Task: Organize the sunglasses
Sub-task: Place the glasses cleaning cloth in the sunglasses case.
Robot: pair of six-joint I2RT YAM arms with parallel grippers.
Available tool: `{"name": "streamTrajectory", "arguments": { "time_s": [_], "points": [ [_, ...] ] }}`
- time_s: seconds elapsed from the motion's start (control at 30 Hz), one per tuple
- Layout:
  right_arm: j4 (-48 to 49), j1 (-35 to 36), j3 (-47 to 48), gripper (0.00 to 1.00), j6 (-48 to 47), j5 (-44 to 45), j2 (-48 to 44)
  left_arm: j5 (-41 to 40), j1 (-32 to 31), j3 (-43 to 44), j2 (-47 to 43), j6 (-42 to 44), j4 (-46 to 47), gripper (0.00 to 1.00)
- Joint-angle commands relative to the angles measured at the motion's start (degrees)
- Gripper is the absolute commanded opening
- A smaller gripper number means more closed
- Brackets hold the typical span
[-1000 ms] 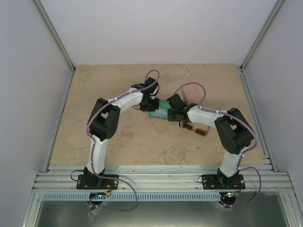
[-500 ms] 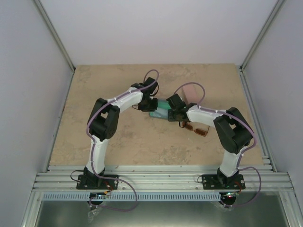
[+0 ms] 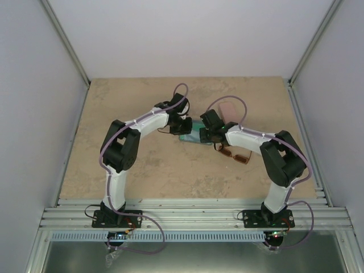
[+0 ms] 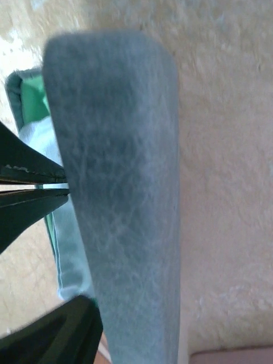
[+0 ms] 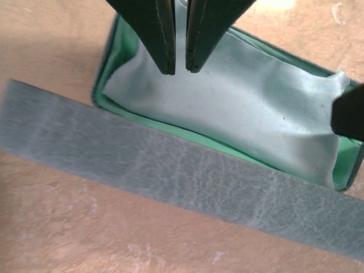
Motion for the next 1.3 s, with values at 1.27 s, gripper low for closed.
{"name": "streamTrajectory", "arguments": {
  "time_s": [1.27],
  "points": [
    [1.6, 0.0, 4.8, 0.26, -4.3, -2.2, 4.4, 2.1, 0.1, 0.2, 0.1, -1.9, 3.7, 0.14]
  ]
}}
